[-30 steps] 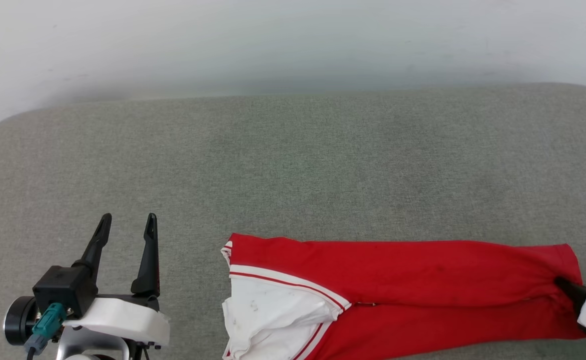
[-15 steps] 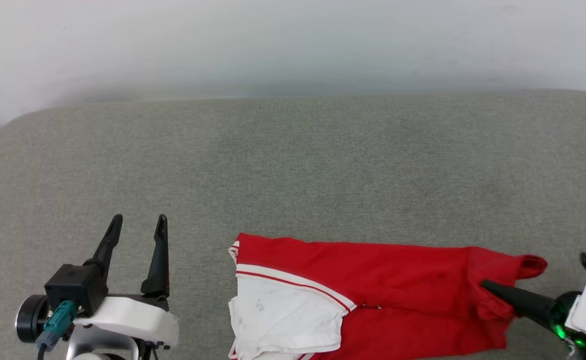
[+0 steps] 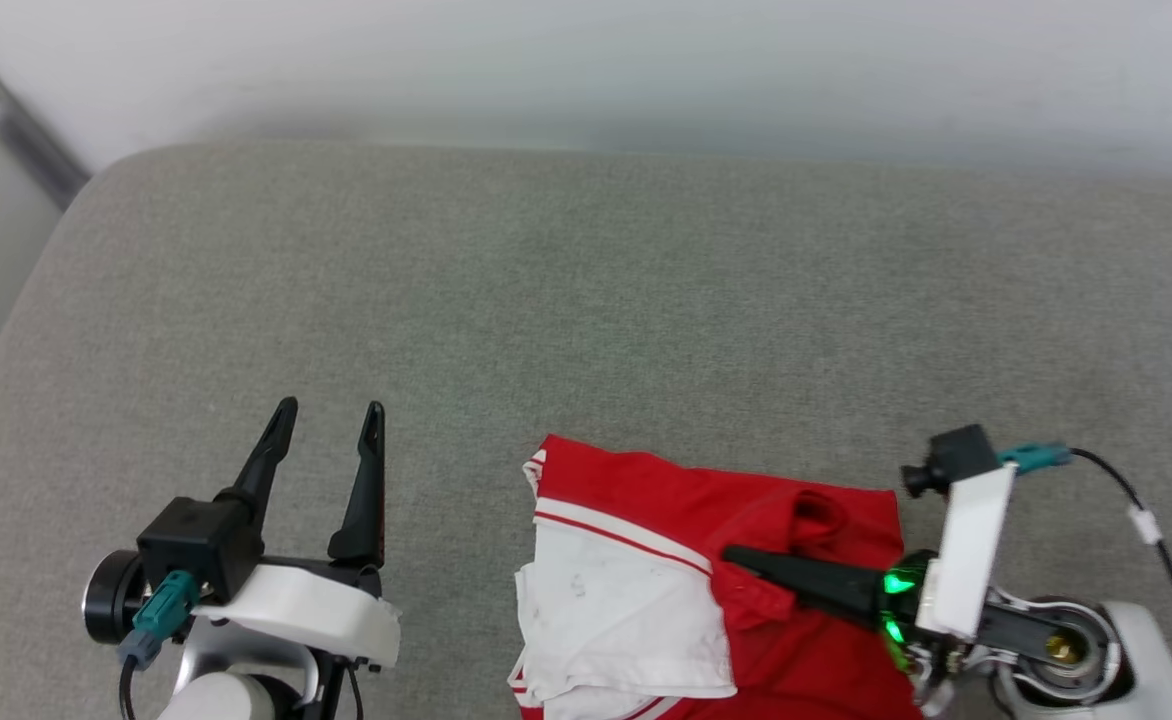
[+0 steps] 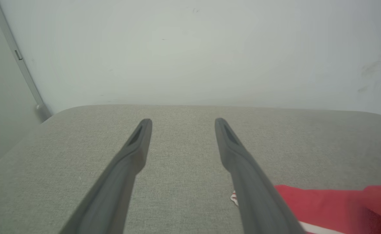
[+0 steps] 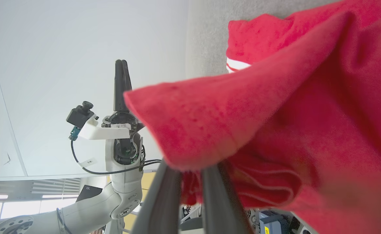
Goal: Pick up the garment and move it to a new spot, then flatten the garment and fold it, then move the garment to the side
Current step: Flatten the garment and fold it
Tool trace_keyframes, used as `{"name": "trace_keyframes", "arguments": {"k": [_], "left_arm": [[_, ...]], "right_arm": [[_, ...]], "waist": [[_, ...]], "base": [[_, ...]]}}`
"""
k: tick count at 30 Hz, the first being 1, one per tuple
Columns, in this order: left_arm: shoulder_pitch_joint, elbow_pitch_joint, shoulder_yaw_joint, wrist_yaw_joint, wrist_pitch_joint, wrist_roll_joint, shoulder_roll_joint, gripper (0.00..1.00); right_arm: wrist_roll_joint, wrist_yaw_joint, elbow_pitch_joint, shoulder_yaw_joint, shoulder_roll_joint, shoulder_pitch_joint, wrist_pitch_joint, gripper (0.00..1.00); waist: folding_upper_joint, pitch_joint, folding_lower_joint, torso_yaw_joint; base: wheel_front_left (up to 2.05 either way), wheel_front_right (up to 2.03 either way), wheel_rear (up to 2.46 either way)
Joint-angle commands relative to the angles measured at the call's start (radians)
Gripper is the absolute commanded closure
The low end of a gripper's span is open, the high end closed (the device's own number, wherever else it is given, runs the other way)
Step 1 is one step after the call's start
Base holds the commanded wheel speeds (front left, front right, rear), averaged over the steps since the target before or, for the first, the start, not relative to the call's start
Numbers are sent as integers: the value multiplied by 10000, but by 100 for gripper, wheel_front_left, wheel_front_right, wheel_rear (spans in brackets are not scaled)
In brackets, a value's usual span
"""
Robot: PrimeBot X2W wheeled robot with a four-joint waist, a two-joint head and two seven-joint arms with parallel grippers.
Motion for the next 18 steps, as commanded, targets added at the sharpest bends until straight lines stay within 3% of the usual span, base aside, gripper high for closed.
{"name": "trace_keyframes", "arguments": {"k": [1,11,12,13,14,18], "left_arm": [[-197,67,-41,-73,-79,46,-72,0],[-701,526,-201,-257,-327,16,-390,0],[-716,564,-199,-267,-346,1,-408,0],[-736,597,-206,-280,-357,6,-411,0],[-747,631,-209,-290,-367,16,-408,0],[-795,711,-220,-317,-383,51,-363,0]], "right_arm": [[176,-4,156,418,24,-187,-263,100],[-395,-2,1762,2579,16,-1029,-2479,100],[-351,-2,1848,2767,19,-1092,-2622,84],[-338,-2,1908,2933,18,-1147,-2750,55],[-351,-2,1949,3074,15,-1218,-2900,0],[-567,-2,1922,3657,16,-1421,-3328,0]], "waist": [[0,243,-1,227],[0,792,-1,503],[0,811,-1,479],[0,821,-1,451],[0,822,-1,416],[0,718,-1,231]], "base": [[0,0,0],[0,0,0],[0,0,0],[0,0,0],[0,0,0],[0,0,0]]}}
